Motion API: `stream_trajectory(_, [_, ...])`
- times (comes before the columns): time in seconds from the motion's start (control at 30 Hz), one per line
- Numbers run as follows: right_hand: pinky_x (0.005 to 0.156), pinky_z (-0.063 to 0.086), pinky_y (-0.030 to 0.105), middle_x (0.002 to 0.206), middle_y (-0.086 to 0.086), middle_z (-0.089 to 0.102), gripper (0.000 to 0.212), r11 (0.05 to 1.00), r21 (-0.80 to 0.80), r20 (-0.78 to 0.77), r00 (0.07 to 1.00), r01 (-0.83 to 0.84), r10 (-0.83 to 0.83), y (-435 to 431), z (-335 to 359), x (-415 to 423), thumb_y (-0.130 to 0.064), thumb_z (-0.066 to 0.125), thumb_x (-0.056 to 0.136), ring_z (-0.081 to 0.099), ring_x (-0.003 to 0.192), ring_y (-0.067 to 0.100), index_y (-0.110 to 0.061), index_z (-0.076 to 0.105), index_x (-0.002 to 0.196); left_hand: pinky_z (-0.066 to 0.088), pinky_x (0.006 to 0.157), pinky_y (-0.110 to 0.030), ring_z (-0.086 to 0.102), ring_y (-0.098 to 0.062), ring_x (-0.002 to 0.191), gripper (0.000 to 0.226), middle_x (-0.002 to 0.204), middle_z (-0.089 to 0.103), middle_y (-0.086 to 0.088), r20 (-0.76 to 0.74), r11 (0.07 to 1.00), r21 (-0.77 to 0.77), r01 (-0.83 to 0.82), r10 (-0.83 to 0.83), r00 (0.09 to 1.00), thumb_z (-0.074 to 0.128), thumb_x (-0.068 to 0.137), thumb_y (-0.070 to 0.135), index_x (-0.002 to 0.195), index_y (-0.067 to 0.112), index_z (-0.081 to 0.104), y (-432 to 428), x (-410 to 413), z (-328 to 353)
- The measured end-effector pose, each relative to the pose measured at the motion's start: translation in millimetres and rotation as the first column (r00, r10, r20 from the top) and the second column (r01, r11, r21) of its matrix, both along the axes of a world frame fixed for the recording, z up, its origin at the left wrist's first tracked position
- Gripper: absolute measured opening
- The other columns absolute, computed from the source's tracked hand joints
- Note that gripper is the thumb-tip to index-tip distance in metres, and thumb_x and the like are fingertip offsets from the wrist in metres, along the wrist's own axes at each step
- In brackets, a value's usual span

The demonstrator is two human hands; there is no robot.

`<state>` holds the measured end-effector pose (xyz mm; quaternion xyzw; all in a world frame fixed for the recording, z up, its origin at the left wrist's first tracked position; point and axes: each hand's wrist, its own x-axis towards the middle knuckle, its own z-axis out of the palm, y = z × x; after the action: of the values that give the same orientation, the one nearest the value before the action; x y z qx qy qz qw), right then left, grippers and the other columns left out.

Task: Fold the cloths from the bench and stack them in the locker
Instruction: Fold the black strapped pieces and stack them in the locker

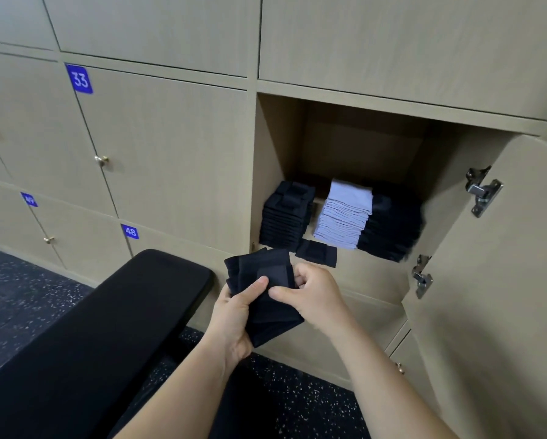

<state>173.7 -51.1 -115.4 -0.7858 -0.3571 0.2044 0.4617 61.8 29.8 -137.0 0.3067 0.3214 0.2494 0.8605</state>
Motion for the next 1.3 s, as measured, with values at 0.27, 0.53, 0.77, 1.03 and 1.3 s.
stream_trajectory(0.27, [0.082,0.045,0.015,0.108,-0.012,0.054,0.019,0.993,0.107,0.055,0.997,0.056,-0.062,-7,2,-2,-0.023,0.077,0.073,0.053,0.097,-0.005,-0.01,0.065,0.082,0.058,0.075,-0.055,0.07,-0.04,0.094,0.045,0.107,0.072,-0.019,0.028,1.0,0.015,-0.007,0.007,1.0,0.077,0.078,0.011,0.121,0.013,0.062,-2,0,7])
stream_trajectory(0.53, [0.066,0.056,0.028,0.078,-0.002,0.073,0.008,0.941,0.279,-0.165,0.975,0.19,-0.148,-17,-1,-2,-0.009,0.072,0.078,0.069,0.077,0.014,-0.016,0.069,0.08,0.058,0.074,-0.053,0.07,-0.037,0.098,0.04,0.111,0.072,-0.015,0.057,1.0,-0.013,0.017,-0.016,0.998,0.072,0.085,0.025,0.124,0.018,0.062,-4,-4,8])
stream_trajectory(0.77, [0.074,0.056,0.035,0.086,0.0,0.072,0.003,0.943,0.266,-0.133,0.977,0.2,-0.169,-18,-2,16,-0.018,0.066,0.086,0.067,0.084,0.019,-0.019,0.063,0.087,0.058,0.072,-0.056,0.071,-0.036,0.094,0.037,0.105,0.074,-0.014,0.018,1.0,0.004,-0.012,0.012,1.0,0.071,0.086,0.012,0.121,0.017,0.061,-6,-4,9])
stream_trajectory(1.03, [0.062,0.047,0.029,0.077,-0.009,0.064,0.029,0.978,0.01,-0.214,0.955,0.21,-0.203,-22,-10,20,-0.034,0.072,0.066,0.059,0.069,0.012,-0.021,0.061,0.089,0.059,0.063,-0.049,0.072,-0.036,0.09,0.033,0.103,0.074,-0.016,0.002,0.996,-0.01,-0.086,0.086,0.996,0.071,0.086,0.008,0.117,0.015,0.063,-9,7,7])
stream_trajectory(1.3, [0.058,0.045,0.019,0.075,-0.003,0.063,0.012,0.835,0.315,-0.458,0.843,0.45,-0.282,-20,-10,53,-0.007,0.066,0.086,0.053,0.068,0.012,-0.016,0.064,0.079,0.058,0.059,-0.047,0.074,-0.03,0.082,0.027,0.097,0.076,-0.01,-0.025,0.997,-0.001,-0.081,0.081,0.996,0.071,0.086,0.009,0.111,0.017,0.064,-2,25,4])
